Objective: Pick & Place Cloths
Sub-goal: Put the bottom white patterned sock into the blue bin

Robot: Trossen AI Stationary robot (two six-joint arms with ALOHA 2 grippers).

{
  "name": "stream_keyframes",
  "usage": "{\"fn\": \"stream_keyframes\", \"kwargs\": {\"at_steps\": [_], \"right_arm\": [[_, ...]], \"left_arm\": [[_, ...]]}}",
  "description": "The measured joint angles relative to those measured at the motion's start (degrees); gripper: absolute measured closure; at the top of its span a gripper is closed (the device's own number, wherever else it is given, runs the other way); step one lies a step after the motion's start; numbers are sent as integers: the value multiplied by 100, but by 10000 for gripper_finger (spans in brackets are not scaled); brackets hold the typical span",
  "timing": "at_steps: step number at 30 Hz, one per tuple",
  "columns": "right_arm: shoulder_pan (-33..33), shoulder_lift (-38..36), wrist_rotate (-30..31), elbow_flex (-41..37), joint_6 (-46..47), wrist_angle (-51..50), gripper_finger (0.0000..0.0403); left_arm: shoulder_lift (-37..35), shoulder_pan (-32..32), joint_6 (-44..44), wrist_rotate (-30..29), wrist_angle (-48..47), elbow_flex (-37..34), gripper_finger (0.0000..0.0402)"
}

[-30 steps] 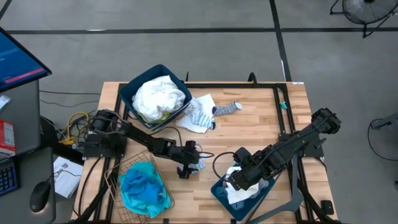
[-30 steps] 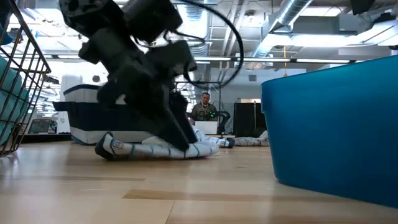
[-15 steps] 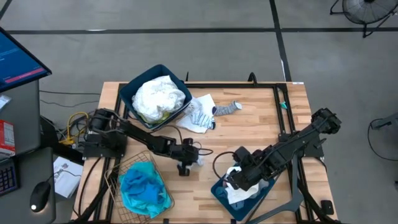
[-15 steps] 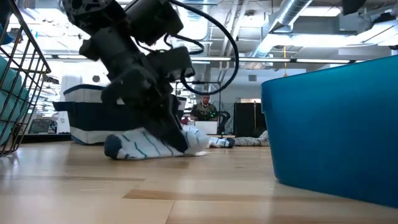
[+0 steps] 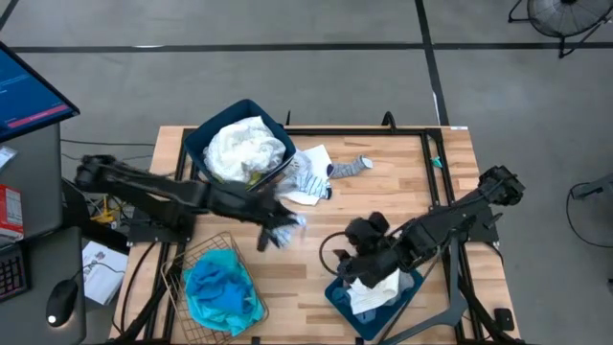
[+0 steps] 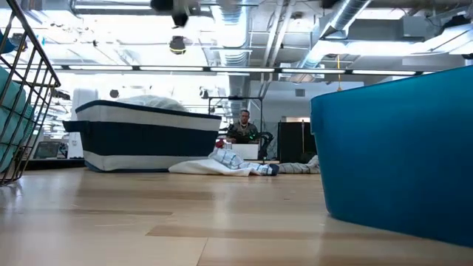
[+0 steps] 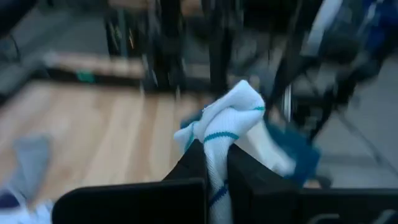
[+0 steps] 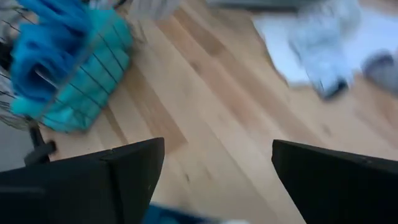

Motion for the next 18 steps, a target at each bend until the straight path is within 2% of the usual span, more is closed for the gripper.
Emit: {"fn": "stream_keyframes", "kwargs": {"at_steps": [4, 7, 11, 13, 18], "right_arm": [[-364, 0, 45, 0, -1204, 985, 112], [-696, 0, 19, 0, -2070, 1869, 112], [-1100, 0, -41, 0, -3033, 3010, 112], [-1287, 0, -256, 0, -3375, 3507, 112], [-1613, 32, -795, 0, -3646, 4156, 112]], "left_arm": [[-714, 2, -72, -216, 236, 7, 398], [-947, 4, -82, -290, 407, 8, 398], [-982, 4, -78, -298, 539, 10, 398], [-951, 4, -76, -306, 618, 10, 398], [-779, 4, 81, -346, 1162, 7, 398]]}}
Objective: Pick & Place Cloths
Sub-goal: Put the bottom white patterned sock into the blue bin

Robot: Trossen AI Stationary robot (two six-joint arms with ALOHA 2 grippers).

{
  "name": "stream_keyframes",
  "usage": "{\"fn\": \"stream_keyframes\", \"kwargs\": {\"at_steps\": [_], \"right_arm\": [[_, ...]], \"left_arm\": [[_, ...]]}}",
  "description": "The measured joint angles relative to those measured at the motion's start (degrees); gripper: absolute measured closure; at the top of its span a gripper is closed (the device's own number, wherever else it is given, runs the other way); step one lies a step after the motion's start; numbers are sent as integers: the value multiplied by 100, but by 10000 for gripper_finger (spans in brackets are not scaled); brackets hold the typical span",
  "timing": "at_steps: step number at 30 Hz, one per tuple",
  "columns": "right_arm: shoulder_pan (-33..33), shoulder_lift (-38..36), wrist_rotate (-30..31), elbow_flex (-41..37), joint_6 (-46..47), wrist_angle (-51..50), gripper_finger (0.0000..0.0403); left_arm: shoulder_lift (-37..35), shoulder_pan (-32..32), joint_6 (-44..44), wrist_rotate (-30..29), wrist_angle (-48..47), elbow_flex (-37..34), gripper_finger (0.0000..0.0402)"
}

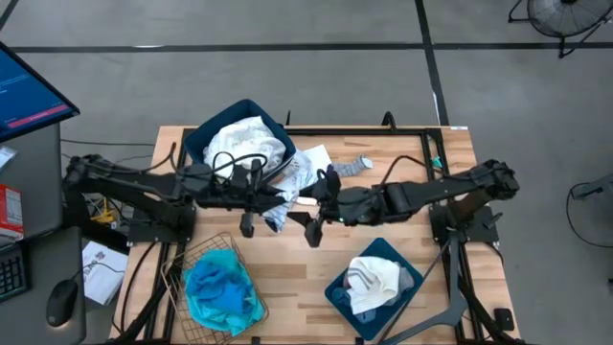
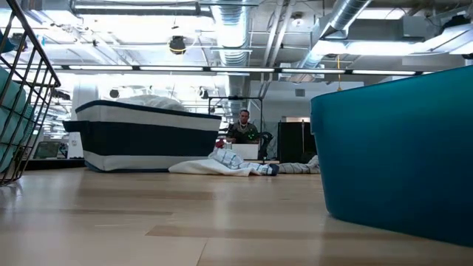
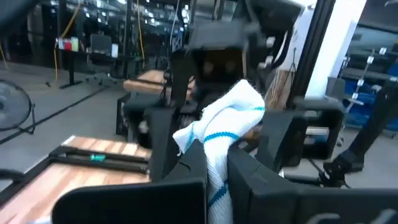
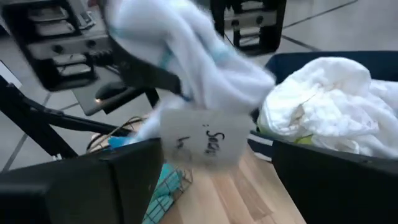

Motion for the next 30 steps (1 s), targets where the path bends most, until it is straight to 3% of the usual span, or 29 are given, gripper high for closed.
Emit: {"fn": "stream_keyframes", "kwargs": {"at_steps": [7, 19, 27, 30], "right_arm": [[2, 44, -123, -2, 46, 39, 112], [445, 42, -250, -2, 240, -185, 112], [389, 40, 501, -2, 734, -606, 112], [251, 40, 498, -2, 733, -487, 112]], "left_arm": [[273, 0, 283, -291, 429, 2, 398], [392, 0, 811, -832, 386, 2, 398], [383, -37, 676, -831, 411, 2, 397], [383, -39, 669, -831, 415, 2, 397]]}}
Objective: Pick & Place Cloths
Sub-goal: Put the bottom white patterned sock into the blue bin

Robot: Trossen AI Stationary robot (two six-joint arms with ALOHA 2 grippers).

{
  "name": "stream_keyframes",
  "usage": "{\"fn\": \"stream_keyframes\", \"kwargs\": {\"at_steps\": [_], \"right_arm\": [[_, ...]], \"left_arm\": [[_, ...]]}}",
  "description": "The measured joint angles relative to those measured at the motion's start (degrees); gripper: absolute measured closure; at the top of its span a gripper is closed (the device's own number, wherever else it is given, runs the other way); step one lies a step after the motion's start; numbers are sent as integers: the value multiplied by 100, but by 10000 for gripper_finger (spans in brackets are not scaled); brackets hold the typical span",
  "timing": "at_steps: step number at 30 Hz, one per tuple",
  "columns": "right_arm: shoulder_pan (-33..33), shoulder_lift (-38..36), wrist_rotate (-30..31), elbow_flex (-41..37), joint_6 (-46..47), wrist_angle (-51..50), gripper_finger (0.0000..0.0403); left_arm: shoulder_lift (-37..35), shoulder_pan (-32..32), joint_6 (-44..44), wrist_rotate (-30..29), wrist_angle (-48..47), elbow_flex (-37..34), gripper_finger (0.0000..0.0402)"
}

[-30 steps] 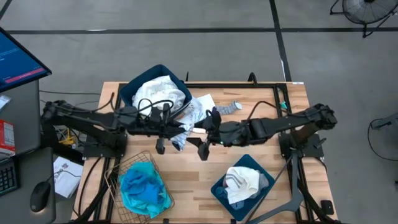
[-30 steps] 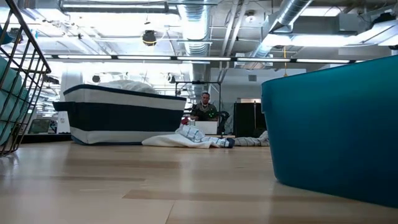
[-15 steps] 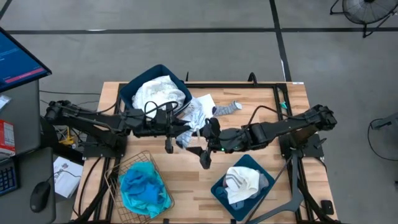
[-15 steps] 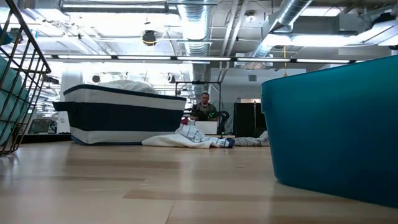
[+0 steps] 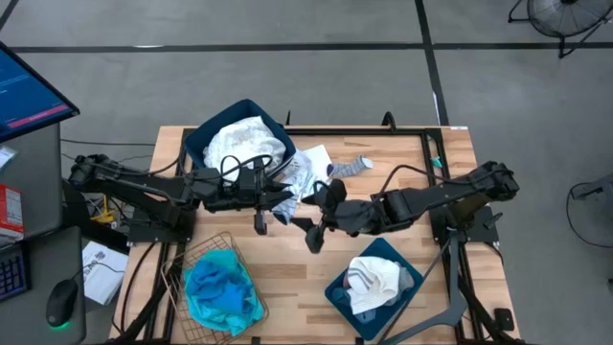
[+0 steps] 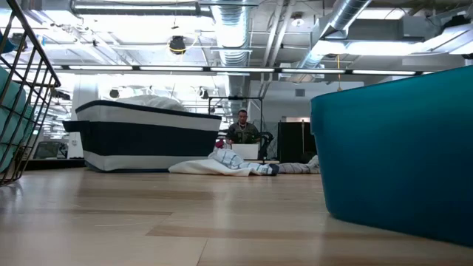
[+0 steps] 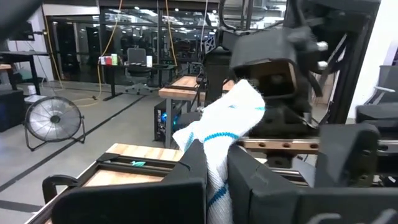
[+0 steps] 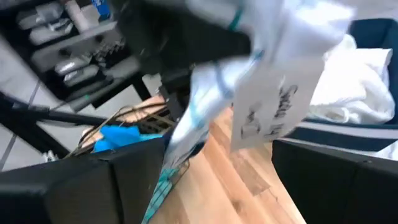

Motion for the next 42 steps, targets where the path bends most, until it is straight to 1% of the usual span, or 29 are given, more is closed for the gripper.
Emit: {"fn": "stream_keyframes", "kwargs": {"at_steps": [10, 13, 16, 18, 20, 22, 25, 26, 27, 30, 35, 40, 42], "right_arm": [[-324, -4, -13, 0, 5, 82, 112], [-421, -4, -16, 0, 3, 87, 112], [-468, -4, -14, 0, -128, 87, 124], [-470, -4, -14, 0, -179, 91, 147], [-479, -4, -19, 0, -259, 94, 187], [-485, -4, -26, 0, -323, 95, 243], [-484, -4, -22, 0, -419, 97, 354], [-485, -4, -20, 0, -506, 121, 377], [-475, -4, -16, 0, -566, 184, 386], [-448, -4, -14, 0, -608, 456, 395], [-335, -4, -5, 0, -639, 539, 400], [-95, -7, 5, 0, -347, 333, 401], [40, -5, 134, 0, -127, 121, 402]], "left_arm": [[0, 0, -145, 11, 30, 0, 396], [0, 1, -270, 161, 50, 0, 396], [0, 0, -274, 182, 69, 0, 396], [2, 0, -274, 192, 108, 0, 396], [2, 2, -275, 190, 188, 0, 396], [2, 0, -276, 191, 205, 0, 396], [2, 2, -276, 190, 208, 0, 396], [2, 2, -276, 188, 212, 0, 396], [2, 2, -276, 188, 212, 0, 396], [2, 0, -276, 189, 221, 0, 396], [2, 0, -269, 162, 227, 0, 396], [2, 0, -261, 105, 205, 0, 396], [2, 0, -248, 105, 204, 0, 394]]}}
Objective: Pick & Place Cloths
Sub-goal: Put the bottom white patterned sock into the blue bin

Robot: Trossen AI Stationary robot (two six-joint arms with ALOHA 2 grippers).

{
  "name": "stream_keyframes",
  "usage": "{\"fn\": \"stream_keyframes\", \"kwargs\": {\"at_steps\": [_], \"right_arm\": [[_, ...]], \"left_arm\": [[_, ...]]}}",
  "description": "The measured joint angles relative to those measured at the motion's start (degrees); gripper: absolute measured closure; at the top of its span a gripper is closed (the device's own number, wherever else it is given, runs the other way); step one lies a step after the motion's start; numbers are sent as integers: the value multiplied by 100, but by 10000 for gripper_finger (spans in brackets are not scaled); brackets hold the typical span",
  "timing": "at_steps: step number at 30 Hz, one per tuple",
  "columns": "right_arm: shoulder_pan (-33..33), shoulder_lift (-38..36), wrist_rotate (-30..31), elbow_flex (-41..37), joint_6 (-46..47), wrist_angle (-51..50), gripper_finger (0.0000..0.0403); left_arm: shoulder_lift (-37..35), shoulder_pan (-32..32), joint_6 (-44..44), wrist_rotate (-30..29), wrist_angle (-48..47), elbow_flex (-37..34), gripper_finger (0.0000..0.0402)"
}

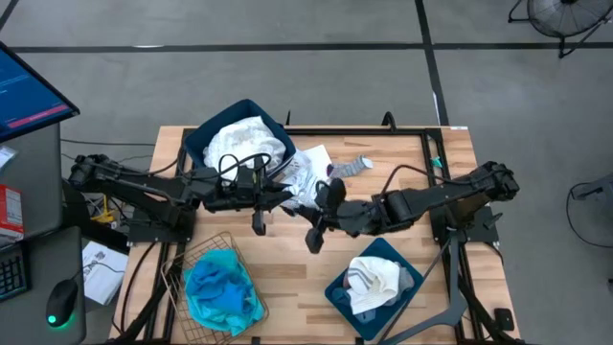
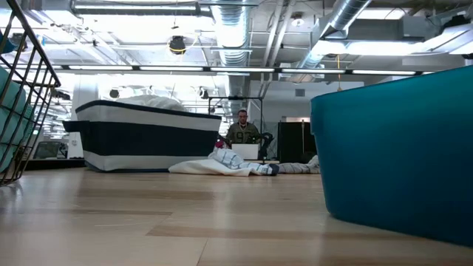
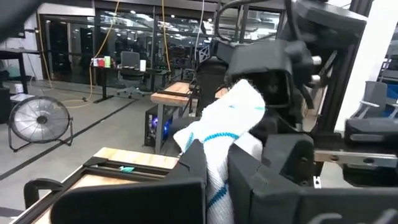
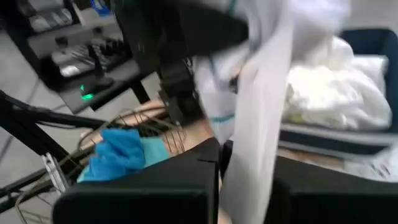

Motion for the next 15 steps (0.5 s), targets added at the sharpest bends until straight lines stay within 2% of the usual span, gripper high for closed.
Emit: {"fn": "stream_keyframes", "kwargs": {"at_steps": [5, 9, 15], "right_arm": [[375, 0, 361, 0, 589, -483, 402], [710, -1, 544, 2, 1089, -759, 402], [1214, -1, 778, 2, 2243, -1362, 403]], "left_arm": [[0, 0, 324, 143, -133, 0, 358], [18, 0, 271, 676, -141, -7, 305], [220, 0, -330, 1554, -125, -114, 233]]}}
